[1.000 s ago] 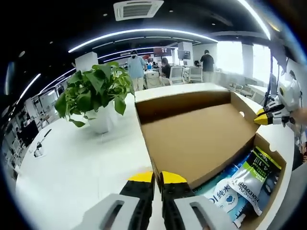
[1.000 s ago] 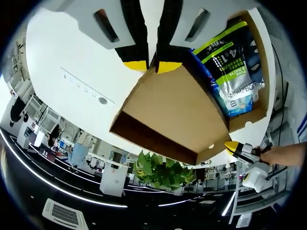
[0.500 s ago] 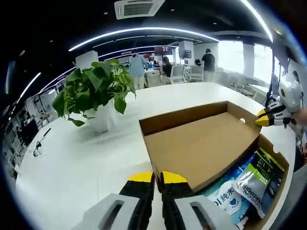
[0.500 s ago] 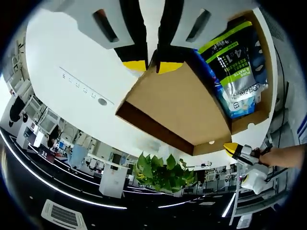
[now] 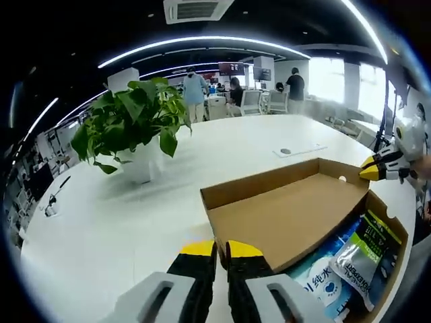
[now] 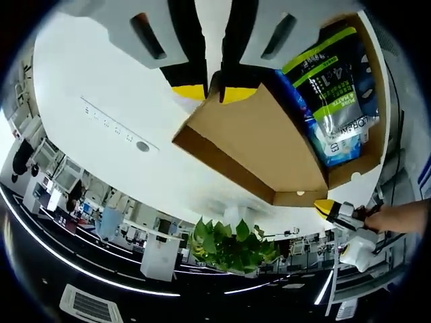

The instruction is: Operate the shoe box by opening the lid, removing the specified soft item, and placing it in the target area until the item is outside and the box remains undamaged.

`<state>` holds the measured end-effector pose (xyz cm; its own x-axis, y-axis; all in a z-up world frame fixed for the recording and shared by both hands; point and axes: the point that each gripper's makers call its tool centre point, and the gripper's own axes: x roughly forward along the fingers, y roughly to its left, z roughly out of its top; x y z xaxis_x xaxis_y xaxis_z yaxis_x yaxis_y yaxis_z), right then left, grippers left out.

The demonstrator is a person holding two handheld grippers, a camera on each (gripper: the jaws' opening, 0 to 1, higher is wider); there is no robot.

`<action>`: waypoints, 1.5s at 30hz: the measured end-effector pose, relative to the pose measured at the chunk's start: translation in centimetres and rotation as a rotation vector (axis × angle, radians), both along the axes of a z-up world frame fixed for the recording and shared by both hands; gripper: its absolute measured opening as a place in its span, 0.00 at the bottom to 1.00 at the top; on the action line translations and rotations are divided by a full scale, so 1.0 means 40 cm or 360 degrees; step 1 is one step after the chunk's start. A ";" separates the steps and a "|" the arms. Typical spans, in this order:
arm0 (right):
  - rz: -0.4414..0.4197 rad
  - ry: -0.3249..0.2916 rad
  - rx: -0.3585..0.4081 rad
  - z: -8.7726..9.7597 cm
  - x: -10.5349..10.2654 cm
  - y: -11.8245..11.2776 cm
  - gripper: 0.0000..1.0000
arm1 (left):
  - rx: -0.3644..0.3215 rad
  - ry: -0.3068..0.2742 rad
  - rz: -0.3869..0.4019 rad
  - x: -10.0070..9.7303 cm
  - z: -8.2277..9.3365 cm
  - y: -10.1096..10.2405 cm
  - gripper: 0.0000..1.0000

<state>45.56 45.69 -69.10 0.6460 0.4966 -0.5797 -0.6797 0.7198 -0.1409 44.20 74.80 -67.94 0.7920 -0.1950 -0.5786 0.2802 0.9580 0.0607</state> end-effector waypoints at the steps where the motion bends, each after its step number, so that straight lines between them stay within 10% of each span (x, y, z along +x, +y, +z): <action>1: -0.0002 0.0002 0.0000 -0.001 0.000 0.000 0.05 | 0.0002 0.0002 -0.0002 0.000 -0.002 -0.001 0.05; 26: -0.0065 0.0075 0.0040 0.005 -0.009 -0.004 0.09 | 0.0016 0.0047 0.0017 0.000 0.001 -0.005 0.06; 45: 0.0016 0.0132 0.0140 0.064 -0.117 -0.006 0.40 | 0.0020 0.0055 -0.0032 -0.080 0.055 -0.044 0.21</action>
<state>40.86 45.46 -66.54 0.5922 0.5543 -0.5849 -0.6938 0.7198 -0.0203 41.01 73.05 -65.73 0.7673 -0.2031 -0.6083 0.3015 0.9514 0.0627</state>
